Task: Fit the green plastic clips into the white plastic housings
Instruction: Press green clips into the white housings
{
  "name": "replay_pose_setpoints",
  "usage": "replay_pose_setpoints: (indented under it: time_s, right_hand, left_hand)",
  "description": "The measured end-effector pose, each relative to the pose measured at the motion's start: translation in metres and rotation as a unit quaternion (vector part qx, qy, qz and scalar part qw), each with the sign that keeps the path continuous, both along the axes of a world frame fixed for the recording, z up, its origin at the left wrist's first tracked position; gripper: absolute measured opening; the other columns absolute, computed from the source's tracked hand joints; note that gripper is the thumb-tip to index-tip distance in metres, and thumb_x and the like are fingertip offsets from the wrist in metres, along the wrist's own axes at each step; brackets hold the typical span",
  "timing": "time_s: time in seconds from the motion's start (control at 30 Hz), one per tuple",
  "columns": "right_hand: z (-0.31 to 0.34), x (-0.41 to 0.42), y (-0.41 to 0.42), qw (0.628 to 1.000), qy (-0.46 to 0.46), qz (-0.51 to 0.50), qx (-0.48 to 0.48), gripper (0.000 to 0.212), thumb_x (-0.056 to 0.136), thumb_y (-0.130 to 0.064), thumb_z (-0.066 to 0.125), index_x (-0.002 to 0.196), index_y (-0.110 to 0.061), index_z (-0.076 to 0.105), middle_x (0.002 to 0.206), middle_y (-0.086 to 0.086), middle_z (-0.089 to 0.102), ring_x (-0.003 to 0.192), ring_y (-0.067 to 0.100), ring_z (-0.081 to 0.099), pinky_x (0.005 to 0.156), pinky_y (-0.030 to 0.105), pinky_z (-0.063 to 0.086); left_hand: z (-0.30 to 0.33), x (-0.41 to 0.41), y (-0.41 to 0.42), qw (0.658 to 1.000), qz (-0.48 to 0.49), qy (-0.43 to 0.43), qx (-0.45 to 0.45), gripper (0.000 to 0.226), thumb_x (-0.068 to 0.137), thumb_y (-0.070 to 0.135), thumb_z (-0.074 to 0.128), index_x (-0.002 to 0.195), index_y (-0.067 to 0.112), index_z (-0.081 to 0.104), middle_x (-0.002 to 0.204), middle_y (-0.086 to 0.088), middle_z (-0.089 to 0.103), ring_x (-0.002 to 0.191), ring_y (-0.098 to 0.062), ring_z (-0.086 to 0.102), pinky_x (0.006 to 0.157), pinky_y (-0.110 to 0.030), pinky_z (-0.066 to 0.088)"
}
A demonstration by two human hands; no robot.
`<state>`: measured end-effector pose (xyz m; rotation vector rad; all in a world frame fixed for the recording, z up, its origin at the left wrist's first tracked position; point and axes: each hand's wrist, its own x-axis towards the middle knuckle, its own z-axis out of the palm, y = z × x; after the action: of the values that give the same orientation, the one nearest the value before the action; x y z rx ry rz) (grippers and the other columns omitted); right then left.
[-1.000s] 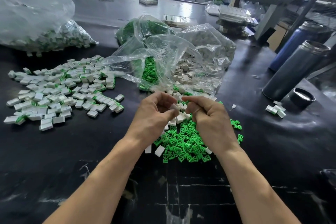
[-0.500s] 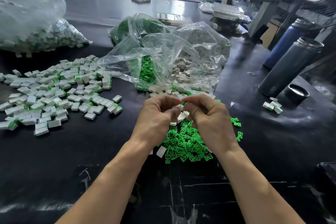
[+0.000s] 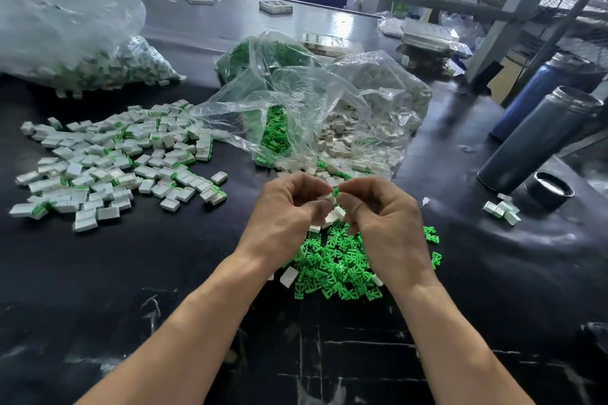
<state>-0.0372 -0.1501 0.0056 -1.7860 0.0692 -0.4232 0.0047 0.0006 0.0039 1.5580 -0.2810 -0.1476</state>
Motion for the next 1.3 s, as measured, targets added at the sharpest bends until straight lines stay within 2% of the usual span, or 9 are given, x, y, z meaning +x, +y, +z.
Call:
replay_pose_setpoints:
  time_s: [0.13, 0.27, 0.43, 0.5, 0.6, 0.7, 1.0, 1.13, 1.3]
  right_hand:
    - [-0.001, 0.0, -0.001, 1.0, -0.001, 0.005, -0.013, 0.019, 0.092, -0.008, 0.076, 0.092, -0.027, 0.075, 0.079, -0.007, 0.075, 0.064, 0.009, 0.063, 0.059, 0.03, 0.057]
    - [-0.002, -0.001, -0.003, 1.0, -0.005, 0.009, -0.024, 0.02, 0.092, -0.009, 0.075, 0.094, -0.028, 0.077, 0.079, -0.01, 0.074, 0.064, 0.006, 0.063, 0.059, 0.025, 0.053]
    - [0.0, -0.002, -0.005, 0.999, 0.0, 0.017, -0.037, 0.021, 0.094, -0.008, 0.073, 0.095, -0.029, 0.079, 0.079, -0.01, 0.074, 0.063, 0.011, 0.062, 0.06, 0.031, 0.058]
    - [0.001, -0.001, -0.004, 1.0, 0.006, 0.023, -0.016, 0.021, 0.093, -0.007, 0.073, 0.095, -0.026, 0.079, 0.079, -0.007, 0.075, 0.064, 0.01, 0.063, 0.06, 0.029, 0.058]
    - [0.002, 0.0, -0.002, 0.997, 0.024, 0.022, 0.072, 0.014, 0.093, -0.005, 0.073, 0.098, -0.017, 0.076, 0.073, -0.002, 0.073, 0.061, 0.011, 0.063, 0.057, 0.025, 0.055]
    - [0.001, 0.001, -0.002, 0.995, 0.034, 0.025, 0.092, 0.006, 0.095, -0.007, 0.072, 0.095, -0.011, 0.076, 0.068, 0.003, 0.071, 0.058, 0.015, 0.063, 0.055, 0.025, 0.055]
    - [-0.004, 0.0, 0.002, 1.0, 0.026, 0.001, 0.001, 0.019, 0.097, -0.008, 0.07, 0.088, -0.023, 0.075, 0.067, -0.004, 0.07, 0.059, 0.009, 0.063, 0.055, 0.023, 0.053]
    - [-0.006, -0.002, 0.004, 0.997, 0.022, -0.022, -0.064, 0.018, 0.096, -0.013, 0.072, 0.087, -0.028, 0.073, 0.07, -0.011, 0.07, 0.064, 0.01, 0.064, 0.06, 0.035, 0.056]
    - [-0.005, -0.003, 0.006, 0.991, 0.012, -0.024, -0.129, 0.014, 0.094, -0.011, 0.074, 0.089, -0.025, 0.074, 0.067, -0.023, 0.065, 0.061, 0.004, 0.059, 0.057, 0.019, 0.045]
  left_hand:
    - [-0.001, 0.0, 0.0, 1.0, 0.001, 0.008, -0.012, 0.009, 0.089, -0.001, 0.073, 0.096, 0.005, 0.071, 0.08, -0.006, 0.073, 0.07, -0.016, 0.068, 0.074, -0.033, 0.062]
    - [-0.001, 0.0, -0.001, 0.999, -0.004, 0.019, -0.029, 0.008, 0.089, -0.002, 0.073, 0.096, 0.003, 0.072, 0.078, -0.003, 0.072, 0.071, -0.013, 0.068, 0.07, -0.027, 0.061]
    - [-0.001, 0.001, 0.001, 0.999, -0.005, 0.022, -0.029, 0.012, 0.088, -0.003, 0.074, 0.093, 0.008, 0.073, 0.078, -0.001, 0.074, 0.071, -0.014, 0.07, 0.068, -0.024, 0.059]
    - [-0.001, 0.001, 0.001, 0.999, -0.003, 0.022, -0.028, 0.012, 0.088, -0.003, 0.074, 0.092, 0.009, 0.074, 0.078, -0.001, 0.074, 0.07, -0.013, 0.07, 0.067, -0.023, 0.058]
    - [0.0, 0.002, 0.001, 0.999, 0.003, 0.02, -0.037, 0.011, 0.087, -0.002, 0.075, 0.091, 0.008, 0.074, 0.078, -0.004, 0.075, 0.069, -0.015, 0.07, 0.067, -0.026, 0.059]
    - [0.001, 0.001, 0.002, 0.998, 0.0, 0.024, -0.052, 0.011, 0.087, -0.002, 0.075, 0.091, 0.007, 0.074, 0.078, -0.004, 0.075, 0.07, -0.014, 0.07, 0.068, -0.026, 0.06]
    - [0.0, 0.0, 0.002, 0.999, 0.004, 0.026, -0.029, 0.004, 0.089, 0.001, 0.075, 0.093, 0.001, 0.073, 0.078, -0.01, 0.073, 0.069, -0.015, 0.067, 0.066, -0.026, 0.06]
    - [0.003, -0.003, 0.003, 1.0, 0.008, -0.005, 0.003, 0.006, 0.087, -0.005, 0.073, 0.091, 0.0, 0.074, 0.079, -0.012, 0.074, 0.069, -0.018, 0.067, 0.067, -0.031, 0.06]
    - [0.007, -0.003, 0.008, 0.997, 0.009, -0.047, 0.054, 0.018, 0.084, -0.011, 0.073, 0.082, 0.007, 0.073, 0.064, 0.003, 0.068, 0.058, -0.008, 0.061, 0.056, -0.024, 0.053]
